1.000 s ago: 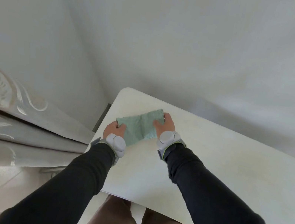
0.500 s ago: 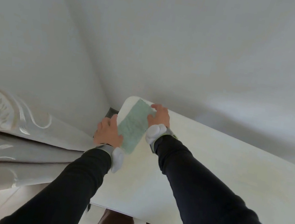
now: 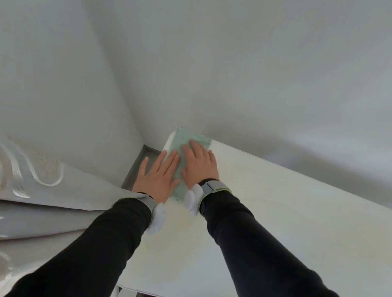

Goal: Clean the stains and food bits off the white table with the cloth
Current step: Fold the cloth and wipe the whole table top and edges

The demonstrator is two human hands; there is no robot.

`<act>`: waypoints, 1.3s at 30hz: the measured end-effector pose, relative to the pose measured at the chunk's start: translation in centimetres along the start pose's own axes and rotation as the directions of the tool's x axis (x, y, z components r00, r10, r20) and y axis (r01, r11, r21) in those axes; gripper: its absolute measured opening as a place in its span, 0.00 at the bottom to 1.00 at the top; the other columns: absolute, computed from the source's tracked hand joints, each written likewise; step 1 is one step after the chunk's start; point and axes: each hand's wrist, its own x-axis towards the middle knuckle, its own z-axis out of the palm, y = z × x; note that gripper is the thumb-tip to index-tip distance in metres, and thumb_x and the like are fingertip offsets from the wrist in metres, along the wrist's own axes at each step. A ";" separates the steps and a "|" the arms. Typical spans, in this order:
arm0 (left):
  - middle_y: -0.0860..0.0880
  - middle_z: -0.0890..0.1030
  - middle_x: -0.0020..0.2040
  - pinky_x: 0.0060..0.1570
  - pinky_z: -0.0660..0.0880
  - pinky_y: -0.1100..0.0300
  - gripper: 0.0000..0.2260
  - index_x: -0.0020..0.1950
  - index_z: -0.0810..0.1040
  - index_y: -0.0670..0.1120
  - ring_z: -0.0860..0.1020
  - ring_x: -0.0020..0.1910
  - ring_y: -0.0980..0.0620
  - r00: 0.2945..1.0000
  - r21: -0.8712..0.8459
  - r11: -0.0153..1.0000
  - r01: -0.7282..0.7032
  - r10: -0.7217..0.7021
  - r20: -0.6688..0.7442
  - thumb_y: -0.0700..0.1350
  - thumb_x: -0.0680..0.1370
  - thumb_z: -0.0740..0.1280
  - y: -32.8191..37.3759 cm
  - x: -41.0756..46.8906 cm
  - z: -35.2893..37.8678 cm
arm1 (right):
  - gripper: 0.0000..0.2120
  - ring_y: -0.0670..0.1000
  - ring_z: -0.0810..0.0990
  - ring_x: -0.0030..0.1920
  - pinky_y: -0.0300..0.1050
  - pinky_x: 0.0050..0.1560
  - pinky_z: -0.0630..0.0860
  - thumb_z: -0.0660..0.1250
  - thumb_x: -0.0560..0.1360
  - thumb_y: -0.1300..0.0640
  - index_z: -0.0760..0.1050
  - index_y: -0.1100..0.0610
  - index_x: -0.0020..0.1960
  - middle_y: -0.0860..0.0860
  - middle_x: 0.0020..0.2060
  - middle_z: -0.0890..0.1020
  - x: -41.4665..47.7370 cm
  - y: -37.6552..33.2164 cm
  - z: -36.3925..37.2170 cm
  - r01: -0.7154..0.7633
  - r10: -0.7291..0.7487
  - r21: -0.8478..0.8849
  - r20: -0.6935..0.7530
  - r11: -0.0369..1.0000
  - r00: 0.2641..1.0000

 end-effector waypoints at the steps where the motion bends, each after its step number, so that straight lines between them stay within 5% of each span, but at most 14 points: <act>1: 0.57 0.40 0.78 0.75 0.44 0.46 0.37 0.78 0.38 0.51 0.41 0.78 0.55 0.999 0.006 1.000 0.004 -0.004 -0.031 0.57 0.68 0.24 -0.1 0.3 0.1 | 0.27 0.54 0.54 0.77 0.52 0.77 0.49 0.58 0.77 0.58 0.57 0.53 0.75 0.53 0.77 0.53 0.4 -0.2 0.0 0.002 -0.002 0.000 -0.030 1.000 1.000; 4: 0.54 0.42 0.79 0.75 0.45 0.46 0.34 0.78 0.41 0.49 0.44 0.78 0.54 0.996 0.002 0.999 0.037 -0.037 -0.085 0.55 0.72 0.28 -0.4 0.7 0.3 | 0.23 0.54 0.53 0.77 0.47 0.76 0.49 0.52 0.81 0.57 0.57 0.55 0.75 0.53 0.77 0.52 1.3 -0.8 0.6 0.014 -0.013 0.019 -0.068 1.000 0.998; 8: 0.50 0.67 0.74 0.67 0.67 0.45 0.29 0.73 0.67 0.46 0.68 0.72 0.52 0.982 -0.031 0.997 0.067 -0.071 -0.175 0.54 0.76 0.45 0.0 1.0 0.5 | 0.24 0.52 0.45 0.78 0.47 0.77 0.43 0.48 0.82 0.54 0.50 0.53 0.77 0.51 0.78 0.48 2.2 -1.0 2.2 0.025 -0.025 -0.002 -0.055 1.000 0.998; 13: 0.49 0.53 0.79 0.73 0.53 0.44 0.30 0.76 0.47 0.44 0.55 0.77 0.51 0.982 -0.029 0.997 0.065 -0.069 -0.174 0.55 0.77 0.32 0.3 1.0 2.1 | 0.25 0.50 0.41 0.78 0.47 0.76 0.40 0.43 0.83 0.50 0.42 0.51 0.78 0.49 0.78 0.43 2.2 0.0 3.7 0.007 -0.013 -0.093 -0.064 0.996 0.998; 17: 0.46 0.67 0.74 0.68 0.56 0.43 0.28 0.73 0.61 0.40 0.67 0.72 0.49 0.976 -0.035 0.996 0.082 -0.087 -0.199 0.54 0.77 0.47 0.8 1.3 2.3 | 0.25 0.49 0.41 0.78 0.47 0.77 0.39 0.42 0.82 0.48 0.41 0.51 0.78 0.49 0.78 0.42 2.0 0.6 3.8 0.008 -0.019 -0.118 -0.088 0.993 0.996; 23: 0.47 0.65 0.75 0.69 0.56 0.41 0.28 0.75 0.61 0.42 0.64 0.74 0.49 0.958 -0.007 0.994 0.111 -0.109 -0.266 0.53 0.78 0.45 3.9 1.4 3.1 | 0.26 0.49 0.41 0.78 0.48 0.77 0.40 0.42 0.82 0.47 0.41 0.50 0.78 0.48 0.78 0.43 1.1 3.6 3.4 0.031 -0.045 -0.155 -0.091 0.987 0.995; 28: 0.48 0.42 0.79 0.73 0.42 0.41 0.34 0.78 0.41 0.43 0.42 0.78 0.49 0.980 -0.001 0.997 0.080 -0.079 -0.182 0.54 0.73 0.29 8.7 1.7 3.1 | 0.25 0.49 0.42 0.78 0.49 0.78 0.42 0.43 0.82 0.47 0.41 0.49 0.78 0.48 0.78 0.44 -0.4 7.8 2.5 0.042 -0.057 -0.164 -0.089 0.986 0.994; 39: 0.49 0.38 0.78 0.73 0.39 0.41 0.28 0.77 0.37 0.44 0.38 0.78 0.50 0.983 -0.019 0.998 0.056 -0.058 -0.173 0.52 0.79 0.35 22.2 1.0 3.9 | 0.25 0.48 0.43 0.78 0.48 0.78 0.42 0.43 0.82 0.48 0.42 0.49 0.78 0.47 0.78 0.45 -7.3 19.3 0.3 -0.002 -0.016 -0.177 -0.105 0.984 0.994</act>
